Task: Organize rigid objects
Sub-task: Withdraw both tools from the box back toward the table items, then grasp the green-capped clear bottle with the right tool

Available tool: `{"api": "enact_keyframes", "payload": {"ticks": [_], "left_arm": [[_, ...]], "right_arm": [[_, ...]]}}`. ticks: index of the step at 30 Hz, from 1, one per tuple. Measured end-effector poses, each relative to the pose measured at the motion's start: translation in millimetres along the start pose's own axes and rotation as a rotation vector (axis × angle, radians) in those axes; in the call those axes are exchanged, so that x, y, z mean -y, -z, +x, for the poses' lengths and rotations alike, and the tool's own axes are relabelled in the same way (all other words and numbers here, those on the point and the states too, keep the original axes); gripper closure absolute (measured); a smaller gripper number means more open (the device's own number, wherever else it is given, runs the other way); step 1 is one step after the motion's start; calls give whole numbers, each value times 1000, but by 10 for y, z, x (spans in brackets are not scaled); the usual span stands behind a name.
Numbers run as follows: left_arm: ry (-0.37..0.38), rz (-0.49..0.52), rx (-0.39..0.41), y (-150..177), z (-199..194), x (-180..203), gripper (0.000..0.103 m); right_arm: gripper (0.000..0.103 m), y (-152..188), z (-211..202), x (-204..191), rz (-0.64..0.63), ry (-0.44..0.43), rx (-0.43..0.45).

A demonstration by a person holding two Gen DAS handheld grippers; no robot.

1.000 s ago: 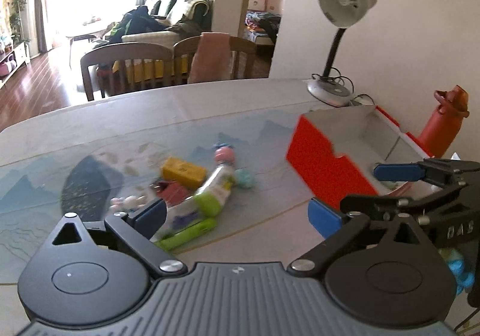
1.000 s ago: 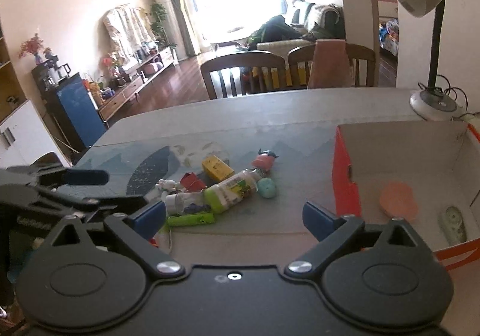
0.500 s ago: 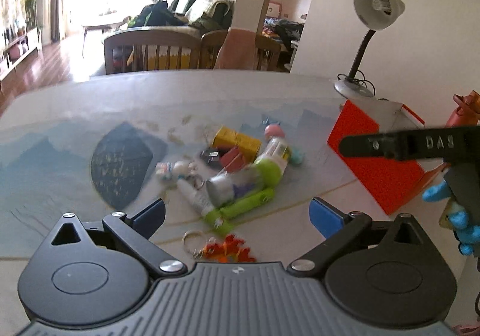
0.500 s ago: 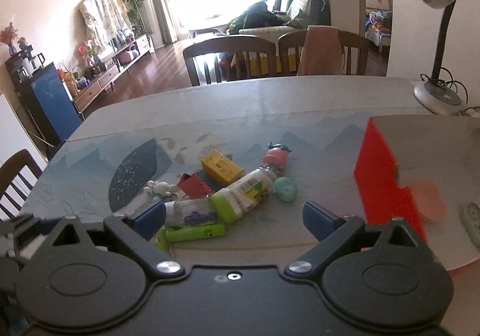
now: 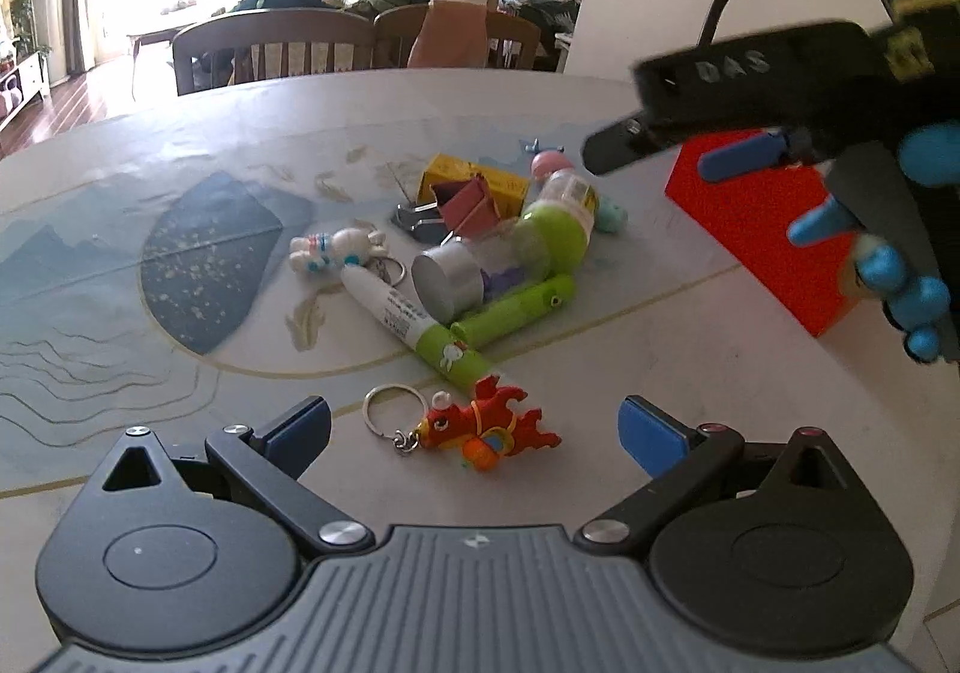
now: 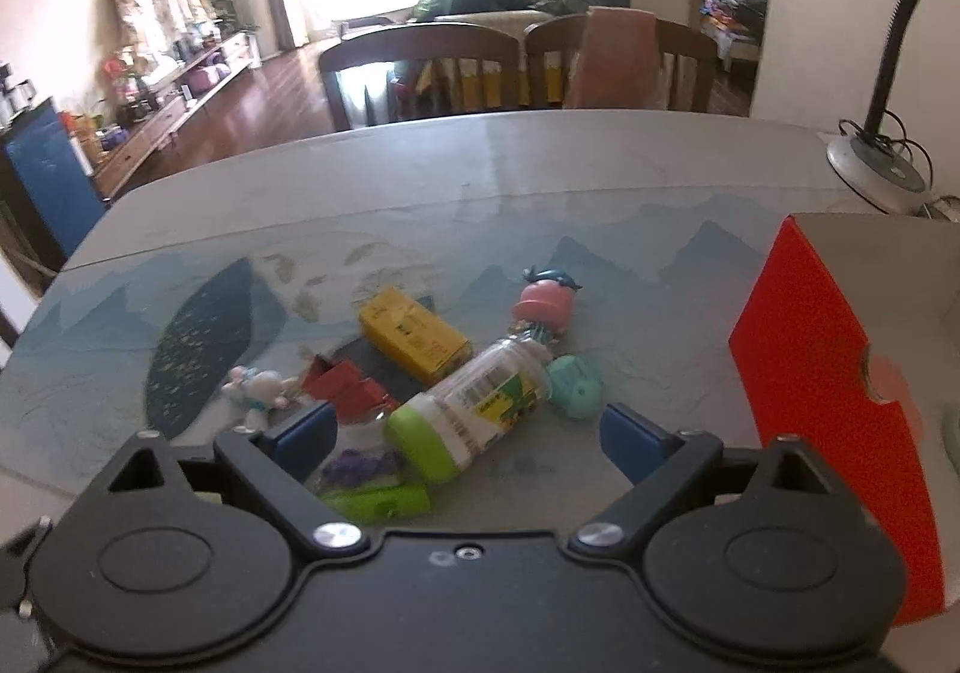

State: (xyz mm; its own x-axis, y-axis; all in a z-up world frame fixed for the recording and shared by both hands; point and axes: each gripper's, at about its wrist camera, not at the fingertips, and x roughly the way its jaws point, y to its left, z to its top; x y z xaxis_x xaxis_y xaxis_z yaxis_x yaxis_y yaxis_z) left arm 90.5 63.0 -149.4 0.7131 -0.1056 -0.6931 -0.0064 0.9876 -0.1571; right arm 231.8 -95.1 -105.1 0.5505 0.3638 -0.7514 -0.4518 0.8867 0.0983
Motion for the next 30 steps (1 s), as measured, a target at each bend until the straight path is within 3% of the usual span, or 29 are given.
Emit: {"api": "enact_keyframes", "payload": {"ticks": [8,16,25,30], "left_arm": [[19,12,12,-1,111,2,1],[27,45,29,7,128,52,3],[32,54,7,42,172,87,21],[29,41,-7,65,200,76,32]], "right_arm": [[15,-111,373,44,78,83,-50],[26,-129,562,104,148,91,-93],[30,-126,677,107,203,72,-134],[39,-132,685,108,222,43,-140]]}}
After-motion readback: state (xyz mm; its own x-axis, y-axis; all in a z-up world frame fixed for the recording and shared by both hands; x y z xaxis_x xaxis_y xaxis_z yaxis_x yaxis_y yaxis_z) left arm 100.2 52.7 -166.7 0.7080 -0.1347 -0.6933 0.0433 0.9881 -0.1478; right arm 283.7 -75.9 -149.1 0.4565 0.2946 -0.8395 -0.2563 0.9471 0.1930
